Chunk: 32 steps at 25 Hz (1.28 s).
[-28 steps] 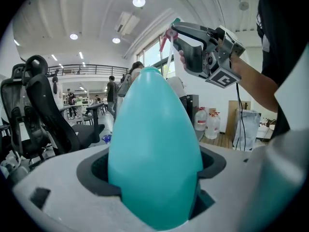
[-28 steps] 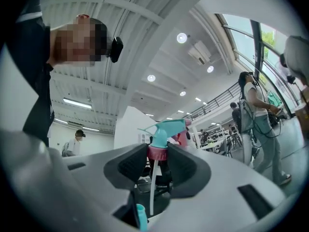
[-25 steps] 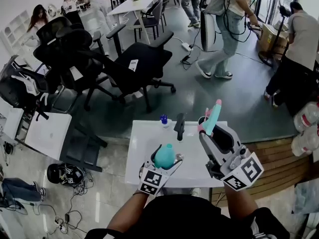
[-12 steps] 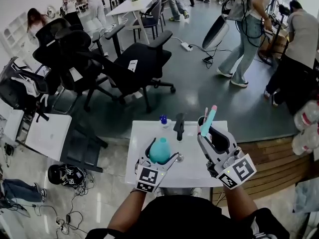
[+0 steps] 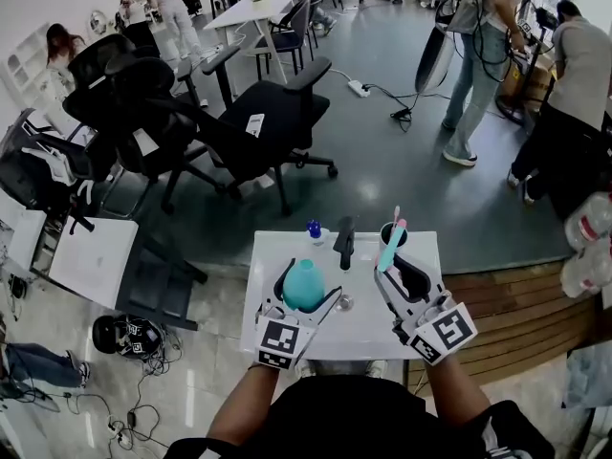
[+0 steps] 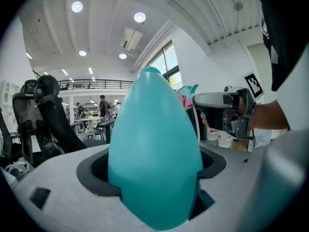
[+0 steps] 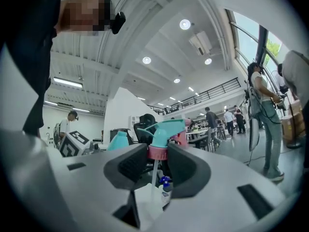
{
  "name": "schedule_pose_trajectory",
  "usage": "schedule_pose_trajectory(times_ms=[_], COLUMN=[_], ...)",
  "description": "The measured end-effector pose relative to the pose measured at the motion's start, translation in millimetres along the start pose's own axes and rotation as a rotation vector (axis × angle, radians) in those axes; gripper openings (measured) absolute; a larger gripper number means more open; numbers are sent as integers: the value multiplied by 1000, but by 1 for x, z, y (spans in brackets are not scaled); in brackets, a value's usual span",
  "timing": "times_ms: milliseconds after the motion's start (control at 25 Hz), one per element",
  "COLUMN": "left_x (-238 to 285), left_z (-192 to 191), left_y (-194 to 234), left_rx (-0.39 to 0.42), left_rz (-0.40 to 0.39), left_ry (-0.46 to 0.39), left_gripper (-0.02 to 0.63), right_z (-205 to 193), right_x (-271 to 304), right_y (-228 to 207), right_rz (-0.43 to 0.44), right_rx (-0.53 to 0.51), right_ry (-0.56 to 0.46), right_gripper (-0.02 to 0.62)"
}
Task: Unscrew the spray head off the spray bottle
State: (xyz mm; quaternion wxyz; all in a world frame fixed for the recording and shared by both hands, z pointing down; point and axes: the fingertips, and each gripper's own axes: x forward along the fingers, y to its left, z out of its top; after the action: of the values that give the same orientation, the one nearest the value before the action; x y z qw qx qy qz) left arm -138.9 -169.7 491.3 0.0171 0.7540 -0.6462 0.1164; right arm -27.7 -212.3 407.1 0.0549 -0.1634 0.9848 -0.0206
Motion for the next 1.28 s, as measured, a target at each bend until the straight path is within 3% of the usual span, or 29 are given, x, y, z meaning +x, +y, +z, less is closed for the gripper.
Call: schedule_pose_trajectory(times_ms=[320, 1280], left_x=[-3, -4], left_z=[7, 8], left_y=[4, 0], left_rx=[3, -7], left_rz=[11, 7], left_ry=[-23, -28], left_gripper=[451, 451], right_z=[-19, -6], right_x=[-8, -16], right_y=[-2, 1], right_rz=[-33, -55], right_rx=[5, -75], right_ry=[24, -2], right_gripper=[138, 137])
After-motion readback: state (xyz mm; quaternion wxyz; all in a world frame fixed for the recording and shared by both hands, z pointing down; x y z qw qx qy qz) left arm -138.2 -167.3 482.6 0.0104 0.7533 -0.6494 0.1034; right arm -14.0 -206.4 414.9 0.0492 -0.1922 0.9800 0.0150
